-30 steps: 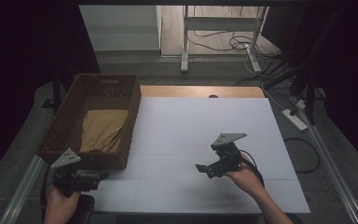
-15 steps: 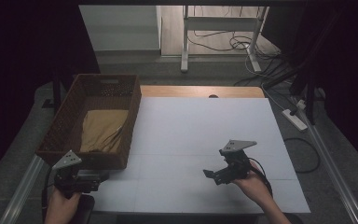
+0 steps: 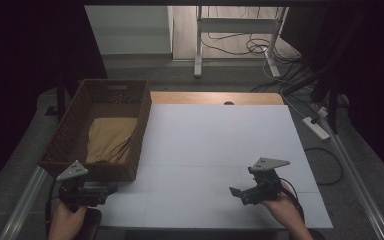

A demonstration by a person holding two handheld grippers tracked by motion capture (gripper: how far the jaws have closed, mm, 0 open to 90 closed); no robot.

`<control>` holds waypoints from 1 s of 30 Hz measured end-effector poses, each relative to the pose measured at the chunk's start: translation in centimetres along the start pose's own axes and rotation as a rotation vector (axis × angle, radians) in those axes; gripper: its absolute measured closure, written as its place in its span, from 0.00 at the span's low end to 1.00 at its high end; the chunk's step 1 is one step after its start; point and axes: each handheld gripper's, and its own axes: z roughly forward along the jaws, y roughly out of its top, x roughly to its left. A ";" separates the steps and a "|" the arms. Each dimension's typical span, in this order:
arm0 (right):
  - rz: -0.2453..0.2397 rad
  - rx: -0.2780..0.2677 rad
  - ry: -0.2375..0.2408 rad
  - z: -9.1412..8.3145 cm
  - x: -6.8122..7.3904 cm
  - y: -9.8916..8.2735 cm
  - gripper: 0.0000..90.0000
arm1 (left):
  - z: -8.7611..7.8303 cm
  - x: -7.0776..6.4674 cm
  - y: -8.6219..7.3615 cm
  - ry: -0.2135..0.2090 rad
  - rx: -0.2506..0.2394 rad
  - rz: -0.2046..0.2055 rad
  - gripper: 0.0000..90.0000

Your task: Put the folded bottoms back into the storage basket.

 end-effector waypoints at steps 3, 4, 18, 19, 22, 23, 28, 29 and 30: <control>0.004 0.002 -0.009 -0.4 -0.1 -0.4 0.00 | 0.0 0.0 0.0 0.001 0.001 0.001 0.02; 0.008 0.000 -0.013 -0.6 -0.1 -0.5 0.00 | 0.0 0.0 0.0 0.001 0.001 0.001 0.02; 0.039 0.002 -0.061 -2.8 -0.4 -2.3 0.00 | 0.1 0.0 0.0 0.005 0.006 0.000 0.02; 0.042 0.000 -0.064 -3.0 -0.4 -2.4 0.00 | 0.1 -0.1 0.0 0.006 0.006 0.001 0.02; 0.053 -0.003 -0.077 -3.5 -0.4 -2.7 0.00 | 0.1 -0.1 0.1 0.008 0.008 0.002 0.02; 0.058 -0.005 -0.082 -3.6 -0.4 -2.8 0.00 | 0.1 -0.1 0.1 0.008 0.008 0.002 0.02; 0.078 -0.016 -0.095 -4.4 -0.6 -3.2 0.00 | 0.1 -0.1 0.1 0.010 0.011 0.003 0.02; 0.081 -0.022 -0.098 -4.5 -0.6 -3.3 0.00 | 0.1 -0.1 0.1 0.010 0.012 0.004 0.02; 0.083 -0.025 -0.101 -4.6 -0.6 -3.3 0.00 | 0.1 -0.1 0.1 0.011 0.012 0.005 0.02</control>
